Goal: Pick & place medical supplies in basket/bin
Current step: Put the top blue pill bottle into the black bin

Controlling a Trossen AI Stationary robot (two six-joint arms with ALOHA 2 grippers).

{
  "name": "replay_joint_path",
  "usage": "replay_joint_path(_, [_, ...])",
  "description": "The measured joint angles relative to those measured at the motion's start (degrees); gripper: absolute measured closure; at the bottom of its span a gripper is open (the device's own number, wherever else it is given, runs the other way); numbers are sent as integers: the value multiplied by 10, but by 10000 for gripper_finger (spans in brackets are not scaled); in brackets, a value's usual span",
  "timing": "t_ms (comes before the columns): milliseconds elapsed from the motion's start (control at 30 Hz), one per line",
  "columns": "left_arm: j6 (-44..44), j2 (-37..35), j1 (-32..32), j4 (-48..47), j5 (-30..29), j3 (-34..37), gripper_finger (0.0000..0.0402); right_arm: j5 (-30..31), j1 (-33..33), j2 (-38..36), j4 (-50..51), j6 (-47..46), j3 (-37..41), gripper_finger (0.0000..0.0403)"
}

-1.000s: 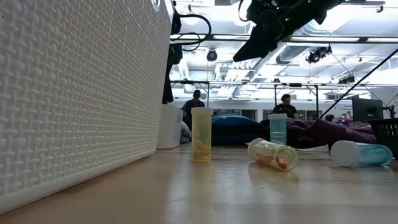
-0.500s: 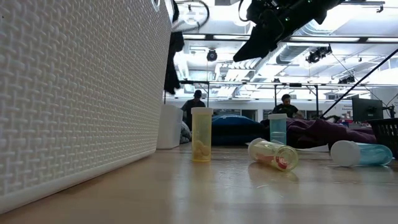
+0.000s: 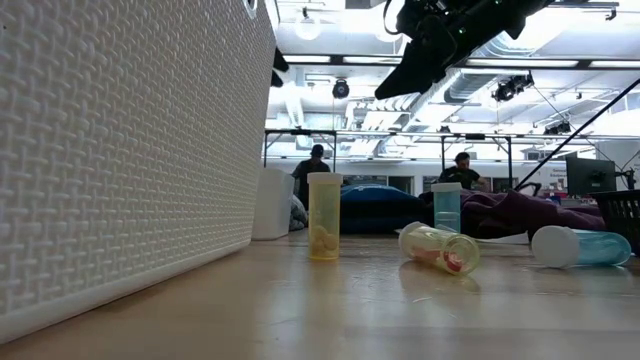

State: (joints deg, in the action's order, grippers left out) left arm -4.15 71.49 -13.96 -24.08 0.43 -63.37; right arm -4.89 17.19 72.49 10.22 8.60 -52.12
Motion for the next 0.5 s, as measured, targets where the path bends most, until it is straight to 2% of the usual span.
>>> replay_joint_path(500, [2,-14,0,1,-1,0,161,0,0,0,0,0,0,348])
